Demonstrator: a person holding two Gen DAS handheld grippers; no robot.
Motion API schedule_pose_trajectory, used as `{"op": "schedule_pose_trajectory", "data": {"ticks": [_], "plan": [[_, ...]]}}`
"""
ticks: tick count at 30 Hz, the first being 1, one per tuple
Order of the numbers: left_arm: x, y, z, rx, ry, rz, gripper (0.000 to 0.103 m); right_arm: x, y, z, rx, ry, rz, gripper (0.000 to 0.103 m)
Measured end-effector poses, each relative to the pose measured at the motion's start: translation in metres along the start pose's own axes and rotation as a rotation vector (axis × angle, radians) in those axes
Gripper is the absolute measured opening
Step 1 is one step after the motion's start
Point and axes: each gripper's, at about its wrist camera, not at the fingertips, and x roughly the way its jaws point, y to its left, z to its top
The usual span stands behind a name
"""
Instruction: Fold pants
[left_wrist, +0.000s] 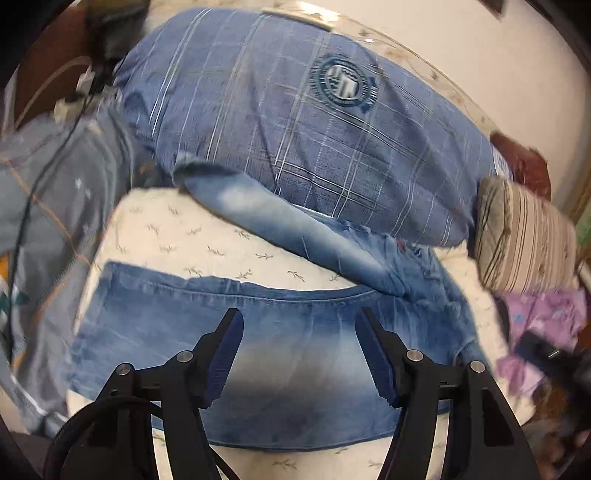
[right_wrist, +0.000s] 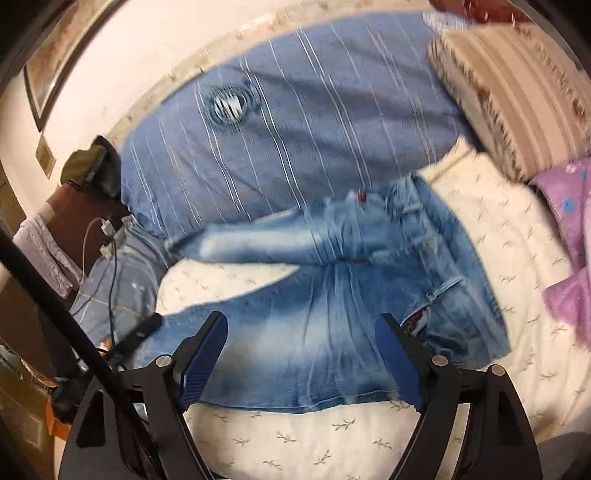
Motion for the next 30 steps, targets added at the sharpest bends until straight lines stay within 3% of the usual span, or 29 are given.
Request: {"op": "schedule_pose_trajectory", "data": {"ticks": [4,8,12,15,20,30], "plan": [[0.009,0.002,0.009,-0.059,0.016,0.004,0.064,0.015,-0.023,0.001,0.027,-0.001,0.002,0.083],[0.0,-0.028,0.015,-0.051,0.016,0.007,0.063,0.018,-0.055,0.002,0.082,-0.016,0.059,0.083],[-0.035,-0.069,0.024,-0.05,-0.004,-0.036,0.064,0.009,-0.07,0.009,0.088,-0.024,0.062,0.083],[-0.07,-0.098,0.03,-0.029,-0.029,-0.022,0.064,0.003,-0.073,0.015,0.09,-0.028,0.084,0.083],[-0.113,-0.138,0.028,0.006,-0.08,-0.067,0.065,0.001,-0.073,0.014,0.111,-0.006,0.183,0.083],[-0.136,-0.171,0.016,0.052,-0.042,-0.075,0.065,-0.003,-0.072,0.015,0.085,-0.026,0.136,0.083]]}}
